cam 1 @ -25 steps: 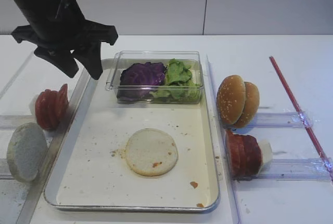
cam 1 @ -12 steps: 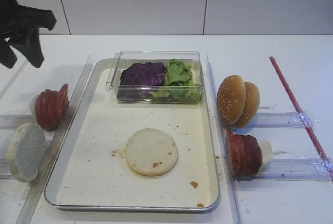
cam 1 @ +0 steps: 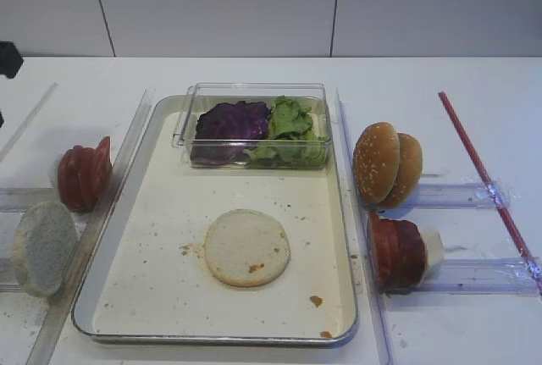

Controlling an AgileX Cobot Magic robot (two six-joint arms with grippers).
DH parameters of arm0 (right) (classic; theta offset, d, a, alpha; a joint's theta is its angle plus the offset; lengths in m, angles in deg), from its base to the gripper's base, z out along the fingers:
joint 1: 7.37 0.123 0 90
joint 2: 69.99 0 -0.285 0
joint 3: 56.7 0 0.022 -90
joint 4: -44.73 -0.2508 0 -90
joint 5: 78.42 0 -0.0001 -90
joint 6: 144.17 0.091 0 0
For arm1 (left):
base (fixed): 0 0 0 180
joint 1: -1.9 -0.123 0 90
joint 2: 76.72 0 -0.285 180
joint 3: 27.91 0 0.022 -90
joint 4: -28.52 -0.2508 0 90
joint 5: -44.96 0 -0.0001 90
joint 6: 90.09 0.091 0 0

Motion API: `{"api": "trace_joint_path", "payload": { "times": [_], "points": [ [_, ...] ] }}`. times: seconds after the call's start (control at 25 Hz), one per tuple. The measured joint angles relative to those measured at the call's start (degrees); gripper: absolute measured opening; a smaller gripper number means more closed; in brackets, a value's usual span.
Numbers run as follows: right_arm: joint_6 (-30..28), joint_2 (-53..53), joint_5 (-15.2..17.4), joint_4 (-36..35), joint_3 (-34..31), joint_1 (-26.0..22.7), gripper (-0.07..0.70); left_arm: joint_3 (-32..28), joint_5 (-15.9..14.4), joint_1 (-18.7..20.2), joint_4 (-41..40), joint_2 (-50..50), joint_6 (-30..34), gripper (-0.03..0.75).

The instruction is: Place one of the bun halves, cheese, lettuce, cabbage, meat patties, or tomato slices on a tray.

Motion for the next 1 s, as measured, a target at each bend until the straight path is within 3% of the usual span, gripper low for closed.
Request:
{"api": "trace_joint_path", "payload": {
  "times": [0.48, 1.0],
  "points": [
    [0.00, 0.00, 0.00, 0.00, 0.00, 0.00, 0.508, -19.39, -0.22, 0.00, -0.59, -25.93, 0.09, 0.347],
    [0.00, 0.00, 0.00, 0.00, 0.00, 0.00, 0.508, -33.03, -1.41, 0.00, -0.59, -57.33, 1.69, 0.347]
  ]
}}
